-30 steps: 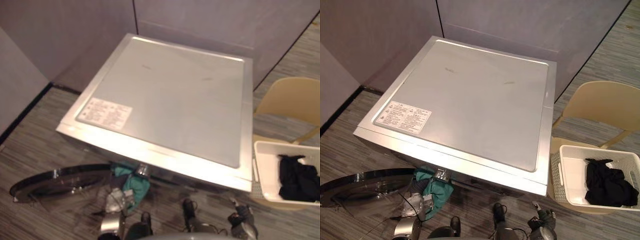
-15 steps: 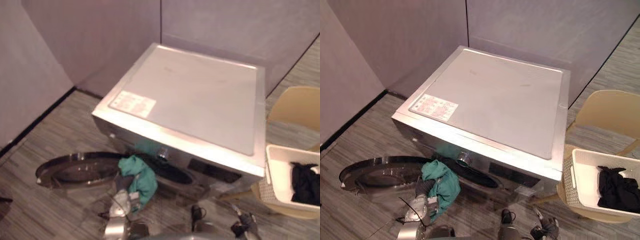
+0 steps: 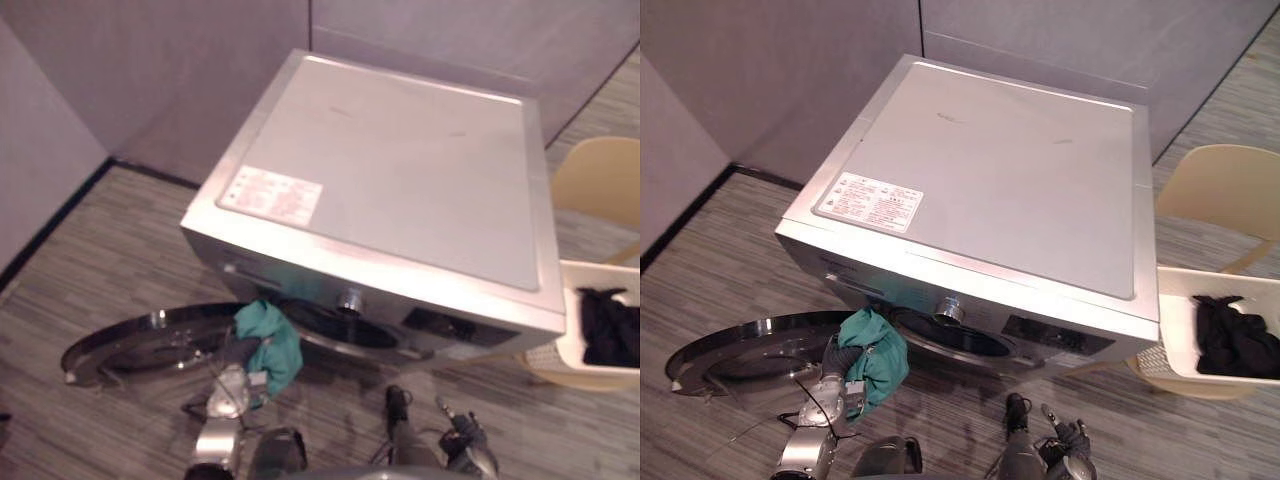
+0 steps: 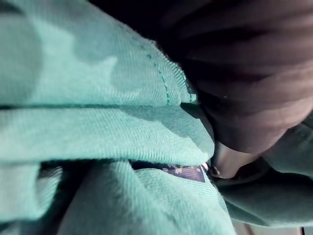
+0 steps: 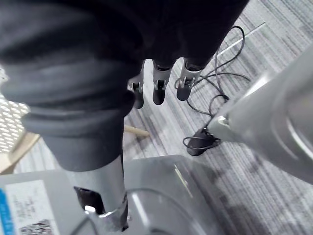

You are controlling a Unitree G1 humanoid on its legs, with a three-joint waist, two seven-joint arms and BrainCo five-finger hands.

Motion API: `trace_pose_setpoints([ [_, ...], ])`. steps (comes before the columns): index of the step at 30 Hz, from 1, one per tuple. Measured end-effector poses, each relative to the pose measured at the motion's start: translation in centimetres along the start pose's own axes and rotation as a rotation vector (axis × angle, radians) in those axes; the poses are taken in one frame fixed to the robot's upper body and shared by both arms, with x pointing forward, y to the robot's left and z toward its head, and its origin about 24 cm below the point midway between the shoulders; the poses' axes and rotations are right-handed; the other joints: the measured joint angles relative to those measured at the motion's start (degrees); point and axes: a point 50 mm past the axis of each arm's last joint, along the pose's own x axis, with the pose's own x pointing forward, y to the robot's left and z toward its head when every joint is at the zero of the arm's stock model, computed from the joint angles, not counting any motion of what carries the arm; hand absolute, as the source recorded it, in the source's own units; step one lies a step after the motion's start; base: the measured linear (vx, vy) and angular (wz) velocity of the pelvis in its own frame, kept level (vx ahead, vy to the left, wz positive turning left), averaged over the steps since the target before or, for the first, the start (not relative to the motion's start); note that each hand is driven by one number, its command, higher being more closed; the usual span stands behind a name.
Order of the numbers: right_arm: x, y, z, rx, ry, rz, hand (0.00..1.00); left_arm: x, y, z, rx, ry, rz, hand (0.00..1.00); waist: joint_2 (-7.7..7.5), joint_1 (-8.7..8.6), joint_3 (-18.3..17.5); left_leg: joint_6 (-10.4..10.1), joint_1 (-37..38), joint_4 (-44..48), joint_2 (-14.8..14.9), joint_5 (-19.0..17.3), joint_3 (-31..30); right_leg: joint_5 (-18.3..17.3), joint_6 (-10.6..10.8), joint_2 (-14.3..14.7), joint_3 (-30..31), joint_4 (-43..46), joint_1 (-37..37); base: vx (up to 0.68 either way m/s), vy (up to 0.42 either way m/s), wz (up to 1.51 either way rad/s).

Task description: Pick up the laundry basket with both hands and put the clothes into the washing machine.

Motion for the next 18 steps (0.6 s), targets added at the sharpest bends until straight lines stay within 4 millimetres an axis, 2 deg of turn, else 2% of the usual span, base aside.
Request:
trace_pose_setpoints([
  [1,-0.1,0.2,0.2,0.0,-0.013,0.011,0.0,-0.1,-0.4,0.0,-0.008,0.001,-0.009,1.0,0.05,0.24,0.03,0.18,0.35,0.01,0.68,-0.11,0.83,1.15,-1.07,0.56,-0.93,-0.32,0.0,-0.08,0.076,-0.77],
  [2,-0.2,0.8,0.7,-0.011,-0.039,0.039,0.0,-0.1,-0.8,0.0,-0.02,0.002,-0.014,1.0,0.8,1.16,0.48,0.4,1.26,-0.01,2.15,-0.22,2.77,0.14,-1.1,1.65,-3.64,1.06,-0.1,-0.03,0.06,-0.68],
  [4,-0.5,1.2,0.7,-0.022,-0.056,0.065,0.0,-0.2,-0.9,0.3,-0.03,-0.011,-0.015,1.0,0.76,1.83,0.21,0.56,2.0,-0.68,4.06,-0.11,4.27,-6.46,-1.75,3.29,-6.62,6.35,-0.22,-0.01,0.051,-0.56],
  [5,-0.6,1.3,0.6,-0.025,-0.053,0.072,0.0,-0.1,-1.0,0.5,-0.032,-0.019,-0.016,1.0,0.4,2.67,-0.12,0.27,3.16,-2.2,4.82,0.75,5.38,-11.04,-0.89,3.83,-7.8,11.01,-0.52,0.08,0.013,-0.34],
  [6,-0.6,1.4,0.4,-0.023,-0.05,0.073,0.0,-0.2,-1.0,0.5,-0.033,-0.018,-0.018,1.0,0.19,2.62,-0.25,-0.1,3.66,-3.64,5.13,1.92,5.59,-15.95,0.64,3.85,-7.4,15.99,-0.38,0.11,-0.015,-0.26],
  [8,-0.7,1.5,0.3,-0.019,-0.045,0.076,0.0,-0.2,-1.3,0.4,-0.032,-0.016,-0.027,1.0,-0.26,2.65,-0.48,-1.13,4.11,-4.35,5.71,2.66,5.33,-20.15,1.63,3.92,-5.04,19.88,0.3,0.12,-0.128,0.02],
  [9,-0.7,1.4,0.2,-0.019,-0.043,0.075,0.0,-0.2,-1.4,0.4,-0.031,-0.014,-0.034,1.0,-0.42,2.56,-0.52,-1.44,4.26,-4.39,5.69,2.83,5.0,-20.72,2.15,4.1,-4.12,19.53,0.78,0.14,-0.206,0.12],
  [11,-0.6,1.1,0.2,-0.029,-0.039,0.065,0.0,-0.3,-1.9,0.0,-0.023,0.003,-0.065,1.0,-0.41,2.56,-0.63,-3.64,6.83,-8.82,4.63,5.5,4.27,-21.11,2.63,4.36,-3.19,15.67,3.41,0.13,-0.177,0.1],
  [14,-0.2,-0.1,0.6,-0.065,-0.039,0.037,0.0,-0.3,-2.3,-0.6,-0.027,0.035,-0.074,1.0,-0.41,2.29,-0.7,-4.99,10.73,-17.09,2.72,10.22,3.63,-20.66,1.97,4.43,-3.22,12.8,5.21,0.12,-0.124,0.07],
  [18,0.1,-0.9,1.3,-0.088,-0.056,0.017,0.0,-0.5,-2.2,-1.6,-0.01,0.075,-0.074,1.0,-0.37,1.72,-0.74,-6.27,15.92,-23.58,2.12,14.05,3.49,-20.17,1.25,4.95,-3.08,10.98,8.11,0.09,-0.111,-0.01],
])
